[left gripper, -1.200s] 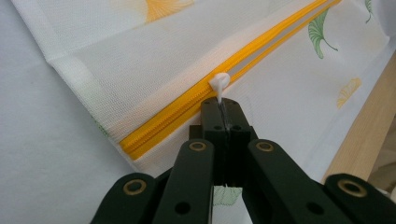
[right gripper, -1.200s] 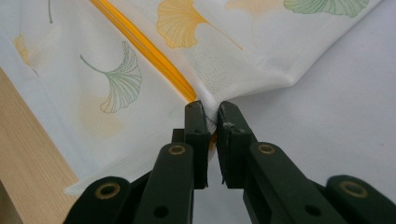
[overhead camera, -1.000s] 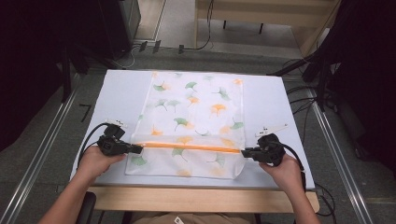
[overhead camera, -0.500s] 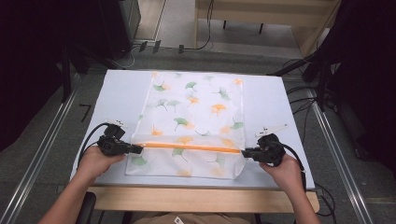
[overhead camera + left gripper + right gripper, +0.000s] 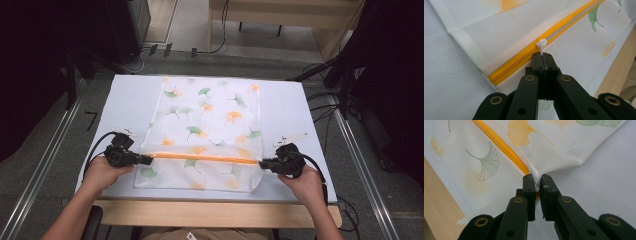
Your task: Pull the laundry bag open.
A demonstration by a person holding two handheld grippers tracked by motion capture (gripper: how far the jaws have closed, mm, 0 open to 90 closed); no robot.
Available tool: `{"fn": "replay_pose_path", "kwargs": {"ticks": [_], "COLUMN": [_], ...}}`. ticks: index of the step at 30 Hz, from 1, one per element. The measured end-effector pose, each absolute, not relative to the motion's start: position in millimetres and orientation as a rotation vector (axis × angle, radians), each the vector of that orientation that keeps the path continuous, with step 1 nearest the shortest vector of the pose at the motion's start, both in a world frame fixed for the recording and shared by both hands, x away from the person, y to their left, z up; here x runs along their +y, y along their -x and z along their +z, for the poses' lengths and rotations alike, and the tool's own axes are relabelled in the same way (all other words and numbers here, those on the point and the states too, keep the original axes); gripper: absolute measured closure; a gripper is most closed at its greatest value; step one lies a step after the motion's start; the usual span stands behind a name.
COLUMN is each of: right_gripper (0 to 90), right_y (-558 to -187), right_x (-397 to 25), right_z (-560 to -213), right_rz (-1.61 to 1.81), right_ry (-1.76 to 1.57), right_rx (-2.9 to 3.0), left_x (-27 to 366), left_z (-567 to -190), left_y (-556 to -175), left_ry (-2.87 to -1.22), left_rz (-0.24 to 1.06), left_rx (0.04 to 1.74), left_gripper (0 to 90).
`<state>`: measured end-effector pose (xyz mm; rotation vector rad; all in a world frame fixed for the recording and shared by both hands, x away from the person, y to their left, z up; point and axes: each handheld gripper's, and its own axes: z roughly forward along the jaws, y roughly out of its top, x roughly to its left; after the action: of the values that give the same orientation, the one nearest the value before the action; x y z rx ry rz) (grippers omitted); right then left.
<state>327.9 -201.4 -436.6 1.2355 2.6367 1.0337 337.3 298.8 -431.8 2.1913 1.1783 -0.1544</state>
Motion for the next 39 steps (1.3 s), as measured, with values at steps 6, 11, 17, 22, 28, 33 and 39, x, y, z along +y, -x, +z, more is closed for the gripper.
{"fn": "replay_pose_path", "kwargs": {"ticks": [6,11,17,22,28,33,39], "right_gripper": [85.4,85.3,85.3,85.3,85.3,85.4,85.1], "right_y": [-328,-328,-329,-329,-329,-330,-330], "right_x": [-202,-202,-202,-202,-202,-203,-205], "right_z": [-436,-437,-437,-437,-438,-438,-439], "right_rz": [1.033,1.027,1.018,1.019,1.024,1.02,1.012], "right_ry": [-1.247,-1.253,-1.248,-1.255,-1.257,-1.261,-1.273], "right_rx": [2.63,2.632,2.634,2.636,2.636,2.634,2.626], "left_x": [316,333,334,335,338,340,338], "left_z": [-431,-431,-431,-431,-433,-434,-434], "left_y": [-336,-330,-330,-330,-331,-331,-331], "left_ry": [-2.169,-2.16,-2.158,-2.158,-2.157,-2.144,-2.146], "left_rz": [-0.124,-0.102,-0.1,-0.104,-0.113,-0.121,-0.123], "left_rx": [1.235,1.277,1.27,1.269,1.278,1.29,1.284], "left_gripper": [90.0,90.0,90.0,90.0,90.0,90.0,90.0]}}
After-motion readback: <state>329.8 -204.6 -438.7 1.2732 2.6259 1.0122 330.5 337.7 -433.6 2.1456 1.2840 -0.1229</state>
